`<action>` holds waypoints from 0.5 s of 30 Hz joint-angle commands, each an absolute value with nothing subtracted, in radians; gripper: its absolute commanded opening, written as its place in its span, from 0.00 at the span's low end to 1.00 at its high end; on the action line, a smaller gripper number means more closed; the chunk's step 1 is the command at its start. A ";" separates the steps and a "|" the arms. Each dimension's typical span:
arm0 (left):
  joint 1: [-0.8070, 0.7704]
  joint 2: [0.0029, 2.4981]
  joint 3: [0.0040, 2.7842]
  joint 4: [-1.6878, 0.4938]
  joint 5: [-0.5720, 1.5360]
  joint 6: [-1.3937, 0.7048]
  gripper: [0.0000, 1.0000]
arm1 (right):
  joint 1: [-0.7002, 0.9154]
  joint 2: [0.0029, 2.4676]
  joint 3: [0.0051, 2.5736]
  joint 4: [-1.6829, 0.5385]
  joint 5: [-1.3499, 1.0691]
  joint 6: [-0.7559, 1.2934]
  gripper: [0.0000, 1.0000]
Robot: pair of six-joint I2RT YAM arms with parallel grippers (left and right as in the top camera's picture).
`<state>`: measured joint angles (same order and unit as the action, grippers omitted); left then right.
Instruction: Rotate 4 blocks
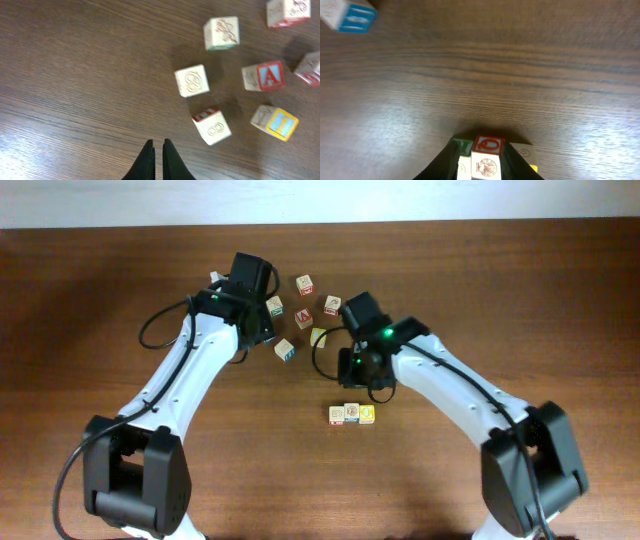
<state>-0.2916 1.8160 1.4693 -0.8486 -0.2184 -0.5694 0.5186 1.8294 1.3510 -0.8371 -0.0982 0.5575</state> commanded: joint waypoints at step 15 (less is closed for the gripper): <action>-0.290 1.821 1.460 -0.868 -0.232 -0.576 0.08 | 0.543 1.939 1.351 -0.935 -0.109 0.648 0.29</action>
